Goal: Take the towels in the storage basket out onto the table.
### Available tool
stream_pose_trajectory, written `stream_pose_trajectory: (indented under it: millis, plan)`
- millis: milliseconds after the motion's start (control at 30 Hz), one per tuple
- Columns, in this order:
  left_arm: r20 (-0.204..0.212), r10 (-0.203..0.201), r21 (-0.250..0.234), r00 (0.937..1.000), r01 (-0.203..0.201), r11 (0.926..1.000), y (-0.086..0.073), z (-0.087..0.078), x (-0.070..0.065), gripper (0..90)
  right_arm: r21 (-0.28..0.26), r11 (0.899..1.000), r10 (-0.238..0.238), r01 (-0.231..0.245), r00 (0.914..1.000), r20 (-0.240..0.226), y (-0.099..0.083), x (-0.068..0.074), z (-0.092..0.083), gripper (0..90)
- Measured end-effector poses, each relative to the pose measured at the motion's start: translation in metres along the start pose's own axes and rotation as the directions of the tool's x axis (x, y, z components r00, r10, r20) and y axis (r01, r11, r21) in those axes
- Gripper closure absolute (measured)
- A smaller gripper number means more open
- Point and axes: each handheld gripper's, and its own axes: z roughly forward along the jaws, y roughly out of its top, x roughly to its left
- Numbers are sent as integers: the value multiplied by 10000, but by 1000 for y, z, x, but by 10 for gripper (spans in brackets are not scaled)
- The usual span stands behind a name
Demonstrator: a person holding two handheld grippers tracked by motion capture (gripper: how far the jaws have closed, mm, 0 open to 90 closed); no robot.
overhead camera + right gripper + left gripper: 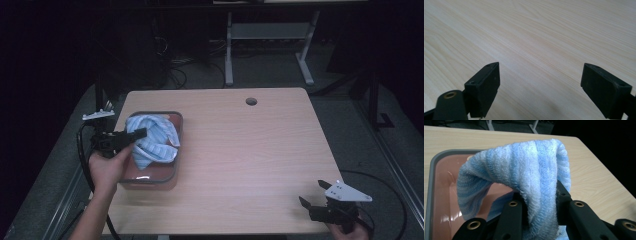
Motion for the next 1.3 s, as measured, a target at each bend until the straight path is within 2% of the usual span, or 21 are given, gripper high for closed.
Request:
stream_pose_trajectory:
  millis: [400, 467, 500, 600, 767, 833, 1100, 1300]
  plan:
    - [149, 112, -154, 9998, -109, 9998, 12, -6, -9, 732, -43, 10000, 14, -14, 10000, 56, 1, 0, -1, 151]
    - [301, 38, -151, 9995, -33, 9999, 13, -5, -10, 731, -67, 10000, 23, -22, 10000, 48, 1, 0, -1, 151]
    - [548, -128, -75, 9984, 133, 9999, 16, -3, -11, 730, -75, 10000, 31, -30, 10000, 65, 1, 1, -1, 151]
    - [649, -168, -83, 9977, 173, 9998, 18, 0, -13, 730, -36, 10000, -13, 14, 10000, 20, 1, 0, 0, 151]
    - [685, 73, -55, 9976, -69, 10000, 25, 5, -25, 730, -73, 10000, -54, 54, 10000, 60, 0, -1, -2, 151]
    - [695, 232, -99, 9973, -226, 9997, 28, 7, -31, 730, -45, 9999, 91, -91, 9999, 79, 0, -1, -2, 151]
    - [788, 514, -182, 9956, -502, 9986, 34, 10, -46, 730, -86, 10000, -43, 43, 10000, 67, 0, -1, -3, 152]
    - [954, 661, -149, 9932, -650, 9978, 37, 14, -55, 730, -105, 9999, 30, -29, 10000, 71, 0, -2, -3, 152]
